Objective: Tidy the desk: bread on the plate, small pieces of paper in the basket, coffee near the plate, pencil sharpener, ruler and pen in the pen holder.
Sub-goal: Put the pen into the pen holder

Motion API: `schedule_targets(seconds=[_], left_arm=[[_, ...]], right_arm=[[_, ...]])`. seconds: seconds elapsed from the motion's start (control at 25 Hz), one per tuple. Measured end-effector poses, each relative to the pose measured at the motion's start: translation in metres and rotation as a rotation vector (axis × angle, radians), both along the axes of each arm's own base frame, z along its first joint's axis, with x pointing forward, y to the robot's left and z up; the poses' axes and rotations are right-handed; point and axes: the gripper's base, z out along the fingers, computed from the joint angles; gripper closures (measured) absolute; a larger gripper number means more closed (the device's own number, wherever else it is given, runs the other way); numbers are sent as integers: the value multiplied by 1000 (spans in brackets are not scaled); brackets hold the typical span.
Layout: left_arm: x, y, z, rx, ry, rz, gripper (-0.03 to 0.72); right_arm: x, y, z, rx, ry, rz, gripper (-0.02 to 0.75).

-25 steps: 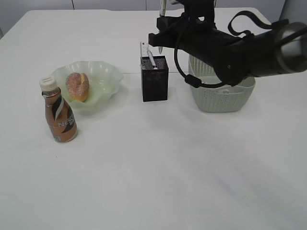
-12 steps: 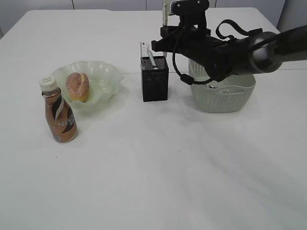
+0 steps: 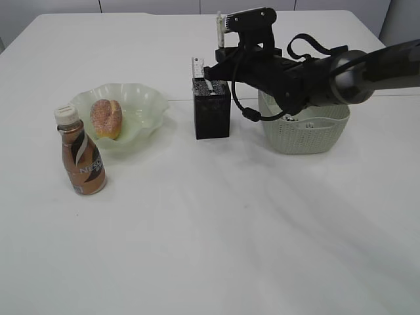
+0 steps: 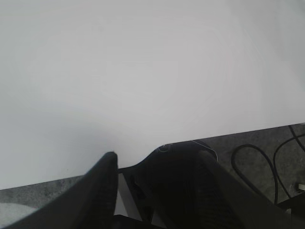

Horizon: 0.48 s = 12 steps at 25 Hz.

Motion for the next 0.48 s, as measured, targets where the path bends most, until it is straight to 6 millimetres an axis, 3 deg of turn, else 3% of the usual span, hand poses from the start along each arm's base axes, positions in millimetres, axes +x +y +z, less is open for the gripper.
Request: schedule_targets(seconds=[0.48], left_arm=[[0, 0, 0, 2, 0, 0, 309]], right_arm=[[-1, 2, 0, 15, 9, 20, 669]])
